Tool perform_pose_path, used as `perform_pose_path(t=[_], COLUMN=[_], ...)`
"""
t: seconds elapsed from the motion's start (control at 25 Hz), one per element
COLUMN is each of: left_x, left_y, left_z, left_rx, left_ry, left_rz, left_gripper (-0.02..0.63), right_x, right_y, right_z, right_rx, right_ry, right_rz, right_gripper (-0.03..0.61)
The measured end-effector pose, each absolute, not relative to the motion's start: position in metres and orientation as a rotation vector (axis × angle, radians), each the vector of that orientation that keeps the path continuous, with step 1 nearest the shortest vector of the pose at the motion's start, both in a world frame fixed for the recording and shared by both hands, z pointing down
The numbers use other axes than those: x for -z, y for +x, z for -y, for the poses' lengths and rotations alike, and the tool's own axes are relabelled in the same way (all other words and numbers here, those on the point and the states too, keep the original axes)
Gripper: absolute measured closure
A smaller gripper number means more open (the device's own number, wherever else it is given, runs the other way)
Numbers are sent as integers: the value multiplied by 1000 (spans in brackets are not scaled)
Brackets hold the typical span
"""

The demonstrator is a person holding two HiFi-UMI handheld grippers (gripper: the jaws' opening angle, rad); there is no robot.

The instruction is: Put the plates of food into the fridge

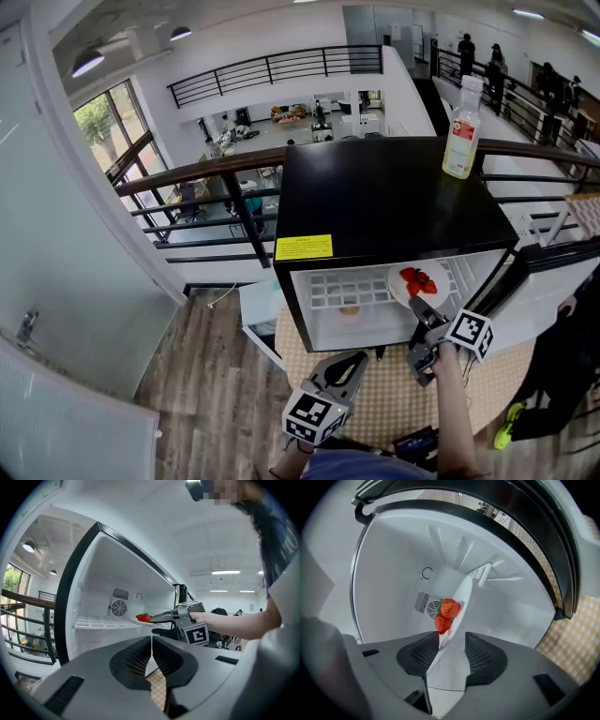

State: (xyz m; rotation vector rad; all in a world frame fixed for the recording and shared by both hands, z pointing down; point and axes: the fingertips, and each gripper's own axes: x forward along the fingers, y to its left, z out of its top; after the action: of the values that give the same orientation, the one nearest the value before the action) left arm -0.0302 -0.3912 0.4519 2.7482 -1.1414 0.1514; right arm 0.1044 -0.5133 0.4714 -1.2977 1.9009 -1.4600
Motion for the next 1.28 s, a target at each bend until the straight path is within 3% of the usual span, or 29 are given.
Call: perform_pose_path(t=[0.76,1.28], left_x=[-447,-449], left_y=[-27,-7], left_z=[374,344], left_rx=[-151,-177], left_ry=[2751,2741], left_rz=[1164,1176], left_gripper=[598,598], right_x=[-453,-462], right_y=[101,67], right_z=[445,368], right_rx=[1269,1105], right_ry=[-1442,-1345], right_rz=[-2200,-2522], right_gripper=[416,469])
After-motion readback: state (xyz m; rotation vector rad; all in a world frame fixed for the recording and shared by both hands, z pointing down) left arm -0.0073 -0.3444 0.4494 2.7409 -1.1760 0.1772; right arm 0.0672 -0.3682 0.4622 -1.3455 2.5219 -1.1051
